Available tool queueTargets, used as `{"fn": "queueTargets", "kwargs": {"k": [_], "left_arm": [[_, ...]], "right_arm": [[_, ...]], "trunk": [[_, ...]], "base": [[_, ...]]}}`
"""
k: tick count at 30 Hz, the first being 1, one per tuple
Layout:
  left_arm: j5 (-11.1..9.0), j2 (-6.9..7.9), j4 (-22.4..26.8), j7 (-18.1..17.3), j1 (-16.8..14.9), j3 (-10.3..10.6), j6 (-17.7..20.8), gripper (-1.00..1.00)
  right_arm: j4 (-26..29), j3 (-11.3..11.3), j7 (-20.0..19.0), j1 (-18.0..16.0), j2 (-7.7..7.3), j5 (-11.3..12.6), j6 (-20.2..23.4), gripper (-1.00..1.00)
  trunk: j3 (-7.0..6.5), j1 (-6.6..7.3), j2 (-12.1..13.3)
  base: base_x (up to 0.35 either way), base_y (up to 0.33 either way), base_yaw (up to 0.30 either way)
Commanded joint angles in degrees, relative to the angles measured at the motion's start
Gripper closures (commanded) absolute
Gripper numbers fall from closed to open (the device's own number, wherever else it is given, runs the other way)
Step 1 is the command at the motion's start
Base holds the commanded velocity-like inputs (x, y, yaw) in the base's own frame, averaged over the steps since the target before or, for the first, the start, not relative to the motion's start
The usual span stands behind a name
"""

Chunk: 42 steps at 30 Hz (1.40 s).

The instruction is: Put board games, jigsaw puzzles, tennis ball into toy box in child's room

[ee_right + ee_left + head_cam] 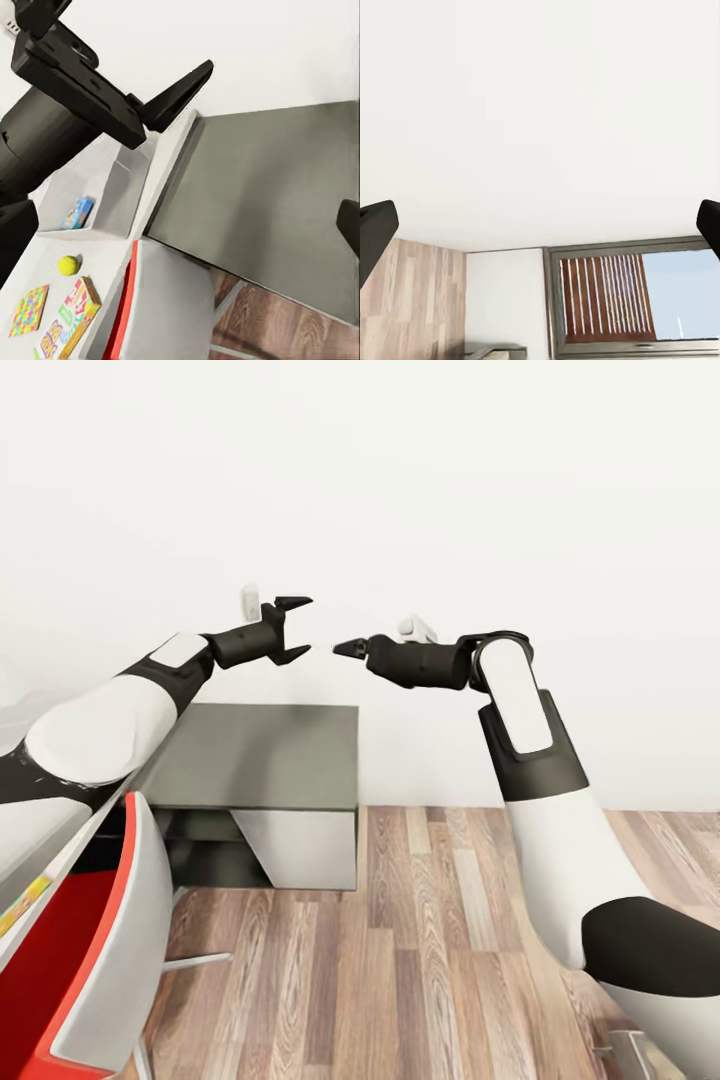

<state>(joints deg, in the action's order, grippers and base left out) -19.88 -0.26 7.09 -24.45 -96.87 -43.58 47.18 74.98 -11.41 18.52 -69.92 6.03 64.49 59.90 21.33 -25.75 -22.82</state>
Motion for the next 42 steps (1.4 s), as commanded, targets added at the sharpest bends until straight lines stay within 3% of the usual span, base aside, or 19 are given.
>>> {"fn": "queueTargets", "kwargs": {"k": [1, 4, 7, 14, 21, 24, 26, 30, 32, 37, 42], "left_arm": [[-0.27, 0.22, 0.08, 0.13, 0.11, 0.05, 0.53, -1.00], [-0.12, 1.35, 0.10, 0.32, 0.72, 0.18, 1.76, -1.00], [0.31, 1.99, 0.11, 0.47, 0.89, 0.23, 2.48, -1.00], [6.57, 4.32, 0.07, 0.52, 1.05, 0.25, 4.18, -1.00], [8.54, 5.41, 0.05, 0.56, 1.06, 0.25, 5.39, -1.00], [8.98, 5.76, 0.04, 0.66, 1.10, 0.30, 5.60, -1.00], [9.77, 5.91, 0.01, 0.73, 1.13, 0.32, 5.77, -1.00], [13.99, 6.08, -0.04, 0.78, 1.15, 0.29, 6.31, -1.00], [17.56, 6.07, -0.07, 0.74, 1.15, 0.26, 6.92, -1.00], [20.67, 6.07, -0.25, 0.72, 1.32, 0.25, 7.21, -1.00], [21.52, 6.07, -0.24, 0.74, 2.42, 0.21, 7.28, -1.00]], "right_arm": [[-0.45, -0.02, 0.61, -0.06, -0.28, 0.58, 0.10, -1.00], [-2.75, -0.16, 0.63, 0.01, -1.67, 0.53, 0.10, -1.00], [-4.01, -0.17, 0.63, 0.08, -2.12, 0.46, 0.10, -1.00], [-8.00, -0.04, 0.73, 1.05, -4.00, 0.23, 0.10, -1.00], [-12.91, -0.30, 0.91, 1.53, -5.22, -0.21, 0.10, -1.00], [-15.59, -0.39, 0.91, 2.52, -5.27, -2.35, 0.10, -1.00], [-17.56, -0.42, 0.89, 3.34, -5.07, -5.09, 0.09, -1.00], [-20.26, -0.44, 0.61, 4.66, -4.83, -11.22, -2.63, -1.00], [-20.98, -0.48, 0.49, 6.03, -4.74, -14.07, -4.59, -1.00], [-22.90, -0.59, 0.62, 8.21, -4.60, -15.93, -6.36, -1.00], [-26.13, -0.68, 0.73, 9.35, -4.58, -16.64, -9.25, -1.00]], "trunk": [[0.00, -0.03, -0.10], [-0.26, -0.03, -0.10], [-0.53, -0.03, -0.10], [-1.16, -0.03, -0.10], [-1.78, -0.03, -0.10], [-2.05, -0.03, -0.10], [-2.23, -0.03, -0.10], [-2.59, -0.03, -0.10], [-2.77, -0.03, -0.10], [-3.22, -0.03, -0.10], [-3.66, -0.03, -0.10]], "base": [[0.000, 0.000, -0.100], [0.000, 0.000, -0.101], [0.000, 0.000, -0.101], [0.000, 0.000, -0.102], [0.000, 0.000, -0.102], [0.000, 0.000, -0.102], [0.000, 0.000, -0.102], [0.000, 0.000, -0.102], [0.000, 0.000, -0.102], [0.000, 0.000, -0.102], [0.000, 0.000, -0.102]]}}
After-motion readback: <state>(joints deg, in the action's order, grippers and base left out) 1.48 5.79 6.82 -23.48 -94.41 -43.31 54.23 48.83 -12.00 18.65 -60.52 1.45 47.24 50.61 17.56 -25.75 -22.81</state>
